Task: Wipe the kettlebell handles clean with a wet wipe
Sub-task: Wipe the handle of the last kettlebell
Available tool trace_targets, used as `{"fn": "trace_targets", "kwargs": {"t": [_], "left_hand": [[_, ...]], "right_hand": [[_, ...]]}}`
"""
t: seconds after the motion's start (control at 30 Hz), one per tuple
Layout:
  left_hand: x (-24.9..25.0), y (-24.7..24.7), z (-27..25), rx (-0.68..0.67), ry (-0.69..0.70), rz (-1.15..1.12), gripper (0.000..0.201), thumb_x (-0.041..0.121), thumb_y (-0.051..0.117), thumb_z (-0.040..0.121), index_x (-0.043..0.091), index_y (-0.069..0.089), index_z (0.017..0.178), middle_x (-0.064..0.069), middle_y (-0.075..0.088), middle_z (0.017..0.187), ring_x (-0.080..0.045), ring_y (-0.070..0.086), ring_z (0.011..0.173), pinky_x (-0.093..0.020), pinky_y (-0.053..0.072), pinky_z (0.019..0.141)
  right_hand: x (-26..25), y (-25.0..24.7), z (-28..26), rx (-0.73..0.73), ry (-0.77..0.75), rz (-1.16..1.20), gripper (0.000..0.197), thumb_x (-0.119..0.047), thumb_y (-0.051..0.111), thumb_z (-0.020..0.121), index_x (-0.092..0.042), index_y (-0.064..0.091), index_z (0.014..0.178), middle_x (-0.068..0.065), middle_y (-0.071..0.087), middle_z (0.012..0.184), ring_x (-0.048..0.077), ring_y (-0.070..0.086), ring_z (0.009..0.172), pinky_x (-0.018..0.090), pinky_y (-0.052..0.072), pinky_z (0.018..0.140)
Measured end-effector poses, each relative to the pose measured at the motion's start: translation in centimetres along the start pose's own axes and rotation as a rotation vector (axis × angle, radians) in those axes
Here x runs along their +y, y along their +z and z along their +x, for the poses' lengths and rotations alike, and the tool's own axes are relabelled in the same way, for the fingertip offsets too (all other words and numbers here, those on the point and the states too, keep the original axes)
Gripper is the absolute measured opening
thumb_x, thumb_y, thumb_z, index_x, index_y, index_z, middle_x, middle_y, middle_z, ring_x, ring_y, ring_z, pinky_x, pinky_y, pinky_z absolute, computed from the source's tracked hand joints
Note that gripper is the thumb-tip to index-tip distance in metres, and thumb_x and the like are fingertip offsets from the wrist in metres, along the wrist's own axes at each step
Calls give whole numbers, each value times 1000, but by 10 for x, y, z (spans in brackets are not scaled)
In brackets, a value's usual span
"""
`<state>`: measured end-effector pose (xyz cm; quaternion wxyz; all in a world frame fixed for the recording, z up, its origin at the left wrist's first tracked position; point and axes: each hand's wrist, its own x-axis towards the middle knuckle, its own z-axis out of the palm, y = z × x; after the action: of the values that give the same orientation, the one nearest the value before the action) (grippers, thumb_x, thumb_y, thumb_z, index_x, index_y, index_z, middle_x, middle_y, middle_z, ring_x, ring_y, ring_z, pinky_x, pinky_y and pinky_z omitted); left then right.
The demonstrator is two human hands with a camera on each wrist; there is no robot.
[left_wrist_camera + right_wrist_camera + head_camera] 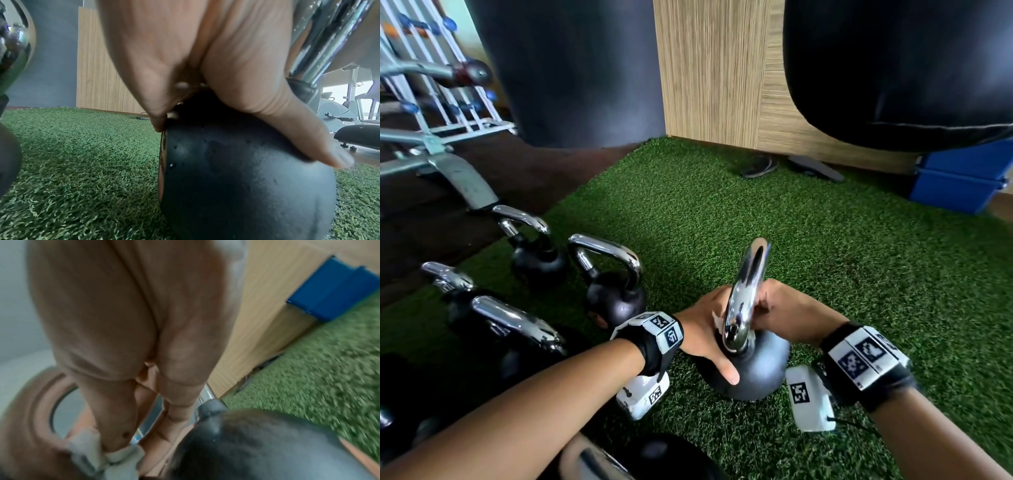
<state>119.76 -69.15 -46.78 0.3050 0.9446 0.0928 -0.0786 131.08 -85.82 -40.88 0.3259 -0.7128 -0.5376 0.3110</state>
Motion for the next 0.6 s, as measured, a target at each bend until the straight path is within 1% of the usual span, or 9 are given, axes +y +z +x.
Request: {"fn": "trace_targets", "kwargs": {"t": [0.07,0.13,0.23,0.3,0.37,0.43,0.47,0.53,0.6], "left_hand": [[2,-1,0,-3,11,6,144,51,99,39,40,12,153,14,23,155,-13,26,145,-39,26,125],[6,-3,1,-36,68,70,142,53,98,43,40,13,156,12,15,162,-15,17,151,-43,19,127],[10,-7,6,-76,223,240,130,56,94,52,39,23,159,7,6,169,-19,4,156,-41,5,129],[11,-6,5,-53,184,245,130,54,96,53,34,24,160,6,10,169,-18,4,156,-38,5,129],[10,-5,2,-37,117,161,127,47,98,54,26,29,159,1,21,166,-19,14,155,-28,10,127],[10,-4,-2,-64,44,78,114,40,97,59,18,37,153,-7,37,160,-23,31,150,-16,20,116],[12,-5,-4,-64,35,55,111,37,98,59,17,39,151,-8,40,157,-23,34,148,-16,23,114],[13,-7,-4,-40,68,19,112,29,101,55,17,42,148,2,42,154,-14,34,145,-16,23,119],[15,-7,-5,-29,89,32,96,27,102,54,16,55,137,15,53,132,-1,41,127,-2,26,109]], "right_hand": [[-1,2,-3,-41,-48,193,14,-3,65,92,-2,72,103,4,76,110,21,71,104,39,55,96],[1,5,-8,-33,-81,398,20,0,66,90,3,70,109,9,74,114,26,70,110,39,53,101],[9,16,-12,18,-164,672,27,8,63,89,13,65,116,25,70,117,38,67,111,44,51,103],[14,23,-11,40,-208,849,29,9,59,91,17,60,119,33,65,120,41,65,111,47,51,102],[17,28,-9,86,-207,1027,30,11,54,91,19,57,121,36,63,121,41,65,109,48,53,100],[18,35,-7,119,-205,1162,30,13,51,91,16,59,120,33,66,117,37,69,103,43,56,97],[18,38,-6,119,-214,1203,30,12,51,90,14,60,119,30,68,116,34,70,101,40,57,95],[18,44,-4,122,-223,1247,33,9,56,89,14,57,121,29,68,115,34,71,99,39,58,92],[19,45,2,191,-185,1296,44,4,63,85,17,52,125,37,59,118,39,63,96,42,56,88]]}}
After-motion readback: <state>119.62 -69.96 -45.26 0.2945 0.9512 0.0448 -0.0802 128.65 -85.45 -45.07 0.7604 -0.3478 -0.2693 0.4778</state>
